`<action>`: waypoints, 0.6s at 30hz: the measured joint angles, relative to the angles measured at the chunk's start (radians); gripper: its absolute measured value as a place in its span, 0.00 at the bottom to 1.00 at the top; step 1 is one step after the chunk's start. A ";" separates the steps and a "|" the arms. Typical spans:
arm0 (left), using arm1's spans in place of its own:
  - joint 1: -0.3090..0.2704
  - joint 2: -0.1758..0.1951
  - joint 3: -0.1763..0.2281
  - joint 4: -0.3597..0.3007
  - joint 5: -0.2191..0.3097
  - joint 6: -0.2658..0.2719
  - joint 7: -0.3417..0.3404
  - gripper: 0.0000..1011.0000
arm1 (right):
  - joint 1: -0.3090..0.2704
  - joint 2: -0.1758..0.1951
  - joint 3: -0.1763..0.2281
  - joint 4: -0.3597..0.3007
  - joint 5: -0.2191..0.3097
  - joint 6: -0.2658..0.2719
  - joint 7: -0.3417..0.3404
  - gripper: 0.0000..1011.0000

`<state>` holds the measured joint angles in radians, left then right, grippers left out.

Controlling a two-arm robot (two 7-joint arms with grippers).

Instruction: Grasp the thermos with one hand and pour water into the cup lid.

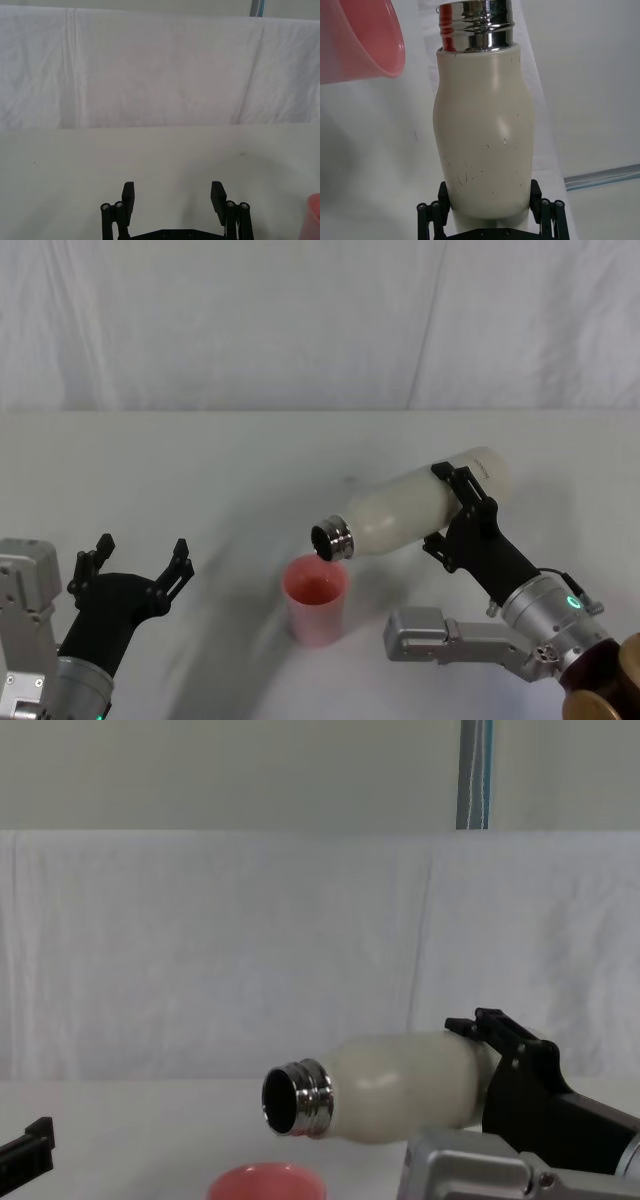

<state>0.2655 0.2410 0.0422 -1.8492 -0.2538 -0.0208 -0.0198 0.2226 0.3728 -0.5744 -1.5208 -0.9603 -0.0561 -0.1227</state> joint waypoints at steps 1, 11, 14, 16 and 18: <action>0.000 0.000 0.000 0.000 0.000 0.000 0.000 0.99 | 0.002 0.001 -0.002 0.001 -0.003 0.001 -0.002 0.95; 0.000 0.000 0.000 0.000 0.000 0.000 0.000 0.99 | 0.011 0.004 -0.014 0.009 -0.020 0.005 -0.014 0.95; 0.000 0.000 0.000 0.000 0.000 0.000 0.000 0.99 | 0.014 0.004 -0.019 0.012 -0.025 0.006 -0.014 0.95; 0.000 0.000 0.000 0.000 0.000 0.000 0.000 0.99 | 0.016 0.005 -0.020 0.014 -0.027 0.007 -0.015 0.95; 0.000 0.000 0.000 0.000 0.000 0.000 0.000 0.99 | 0.018 0.006 -0.023 0.016 -0.031 0.008 -0.017 0.95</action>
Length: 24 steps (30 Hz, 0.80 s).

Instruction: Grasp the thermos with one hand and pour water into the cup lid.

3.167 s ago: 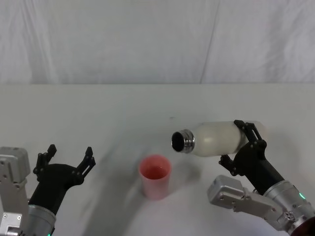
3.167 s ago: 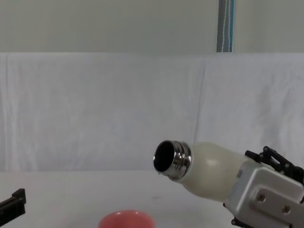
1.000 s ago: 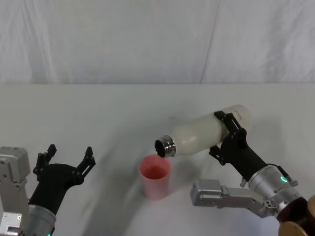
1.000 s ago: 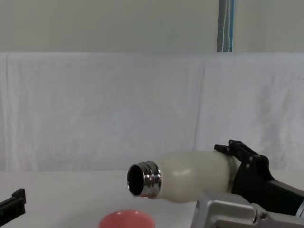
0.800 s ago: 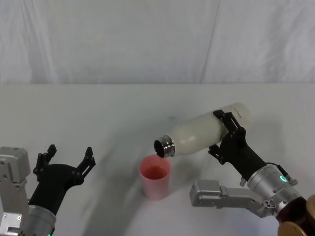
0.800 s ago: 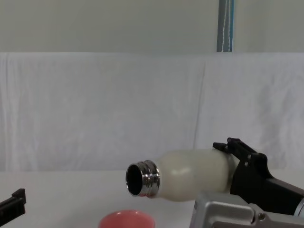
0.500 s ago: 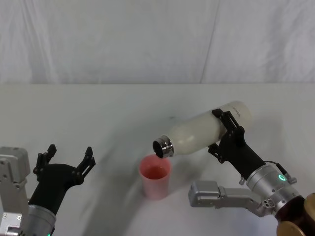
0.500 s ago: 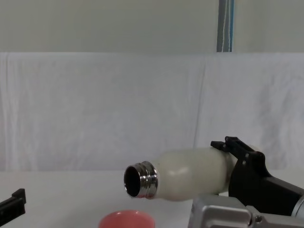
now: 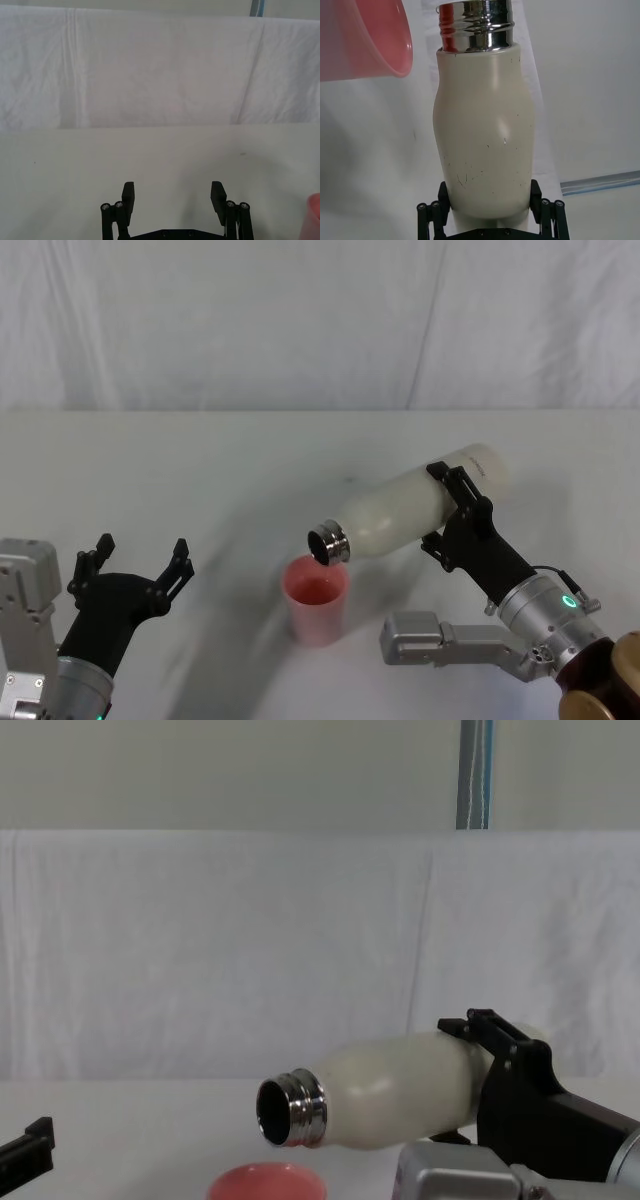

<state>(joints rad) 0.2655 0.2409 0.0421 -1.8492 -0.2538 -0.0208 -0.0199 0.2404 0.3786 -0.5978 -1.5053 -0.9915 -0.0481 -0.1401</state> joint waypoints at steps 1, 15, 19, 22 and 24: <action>0.000 0.000 0.000 0.000 0.000 0.000 0.000 0.99 | 0.001 0.000 -0.001 0.001 -0.001 0.000 -0.001 0.95; 0.000 0.000 0.000 0.000 0.000 0.000 0.000 0.99 | 0.010 0.005 -0.012 0.005 -0.018 0.008 -0.006 0.95; 0.000 0.000 0.000 0.000 0.000 0.000 0.000 0.99 | 0.013 0.006 -0.013 0.007 -0.019 0.010 -0.009 0.95; 0.000 0.000 0.000 0.000 0.000 0.000 0.000 0.99 | 0.014 0.006 -0.013 0.007 -0.019 0.010 -0.010 0.95; 0.000 0.000 0.000 0.000 0.000 0.000 0.000 0.99 | 0.014 0.006 -0.013 0.007 -0.019 0.010 -0.010 0.95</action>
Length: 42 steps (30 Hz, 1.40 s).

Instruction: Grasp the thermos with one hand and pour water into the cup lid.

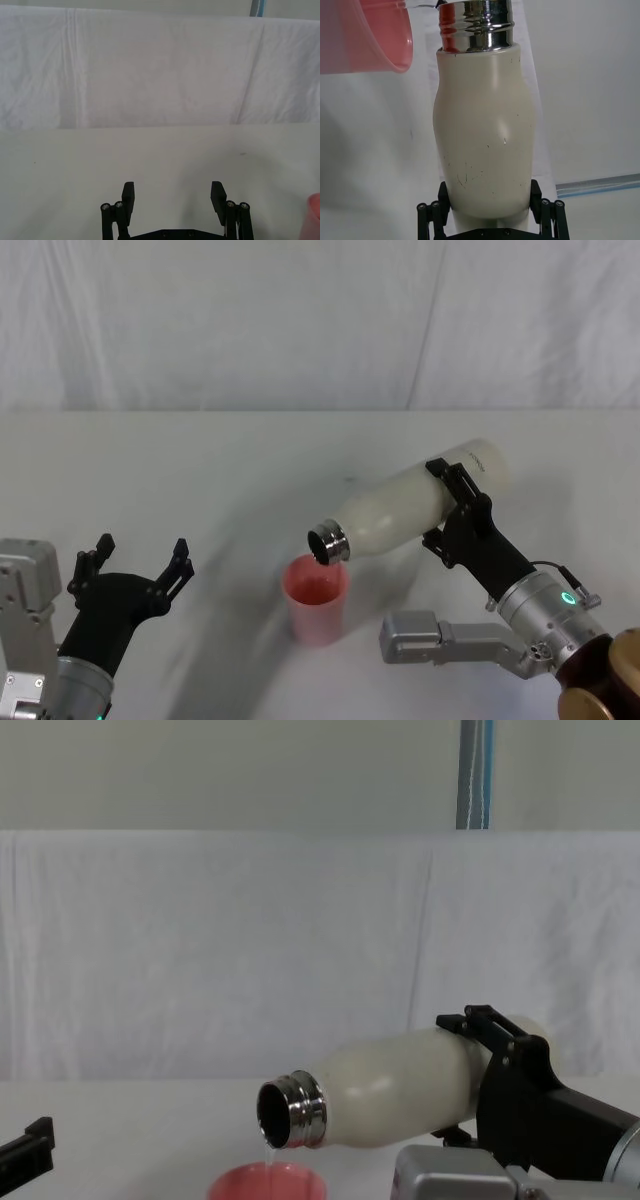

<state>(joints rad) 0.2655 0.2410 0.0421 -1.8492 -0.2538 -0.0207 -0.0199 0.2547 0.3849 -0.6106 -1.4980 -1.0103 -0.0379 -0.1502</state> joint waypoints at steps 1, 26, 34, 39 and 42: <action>0.000 0.000 0.000 0.000 0.000 0.000 0.000 0.99 | 0.000 0.000 0.000 0.000 0.000 0.000 0.000 0.95; 0.000 0.000 0.000 0.000 0.000 0.000 0.000 0.99 | 0.007 0.002 0.003 0.004 0.000 0.002 -0.003 0.95; 0.000 0.000 0.000 0.000 0.000 0.000 0.000 0.99 | 0.010 0.002 0.005 0.006 0.000 0.003 -0.006 0.95; 0.000 0.000 0.000 0.000 0.000 0.000 0.000 0.99 | 0.013 0.001 0.005 0.008 0.000 0.003 -0.007 0.95; 0.000 0.000 0.000 0.000 0.000 0.000 0.000 0.99 | 0.016 0.001 0.005 0.008 0.000 0.003 -0.007 0.95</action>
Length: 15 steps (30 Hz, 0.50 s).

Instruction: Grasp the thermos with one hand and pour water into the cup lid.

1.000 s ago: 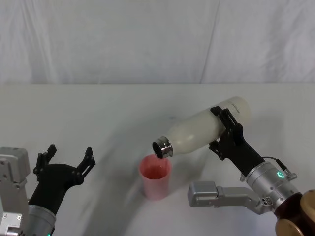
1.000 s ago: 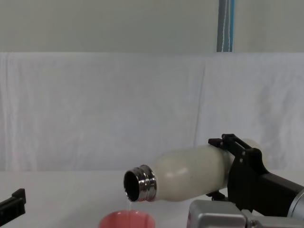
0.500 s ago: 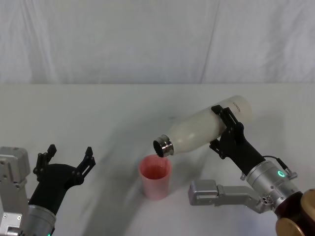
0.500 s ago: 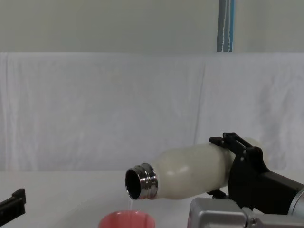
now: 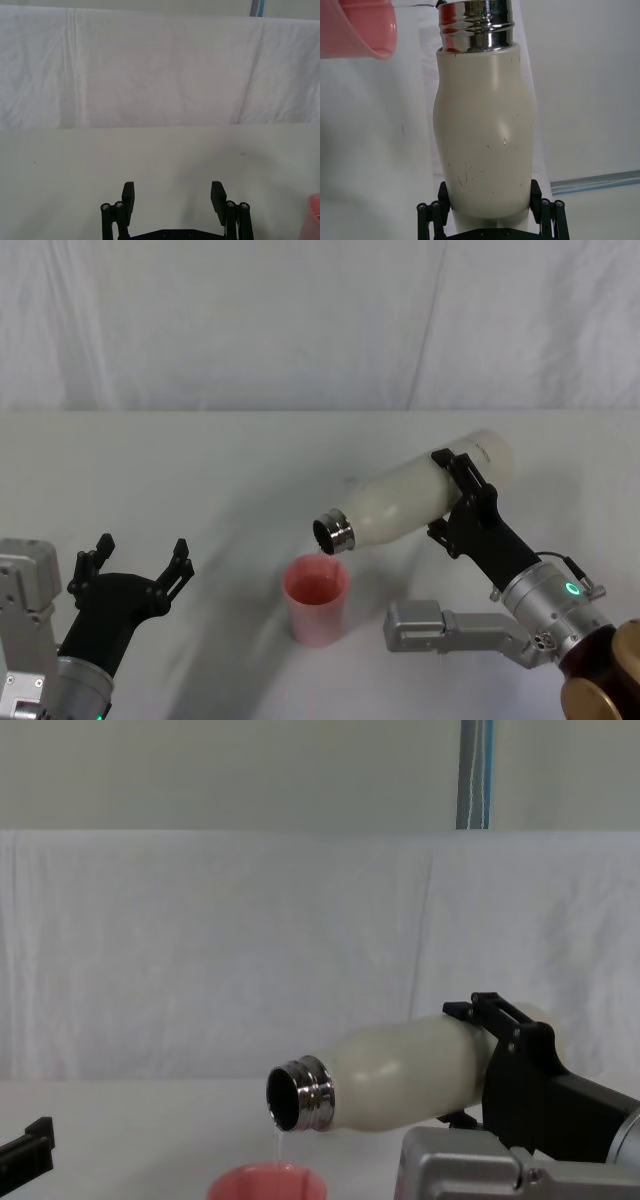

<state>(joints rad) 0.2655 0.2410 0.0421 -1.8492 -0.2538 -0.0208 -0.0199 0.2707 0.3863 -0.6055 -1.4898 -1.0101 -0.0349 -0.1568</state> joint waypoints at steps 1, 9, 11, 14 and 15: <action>0.000 0.000 0.000 0.000 0.000 0.000 0.000 0.99 | 0.001 0.000 0.000 0.000 0.000 0.000 0.000 0.95; 0.000 0.000 0.000 0.000 0.000 0.000 0.000 0.99 | 0.005 0.001 0.001 0.001 0.000 -0.002 0.000 0.95; 0.000 0.000 0.000 0.000 0.000 0.000 0.000 0.99 | 0.005 0.001 0.001 0.002 0.000 -0.003 0.000 0.95; 0.000 0.000 0.000 0.000 0.000 0.000 0.000 0.99 | 0.005 0.001 0.001 0.004 0.000 -0.003 0.000 0.95; 0.000 0.000 0.000 0.000 0.000 0.000 0.000 0.99 | 0.005 0.001 0.001 0.004 0.000 -0.003 0.000 0.95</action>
<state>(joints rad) 0.2655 0.2409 0.0421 -1.8492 -0.2538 -0.0208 -0.0199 0.2758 0.3875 -0.6049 -1.4861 -1.0101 -0.0376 -0.1569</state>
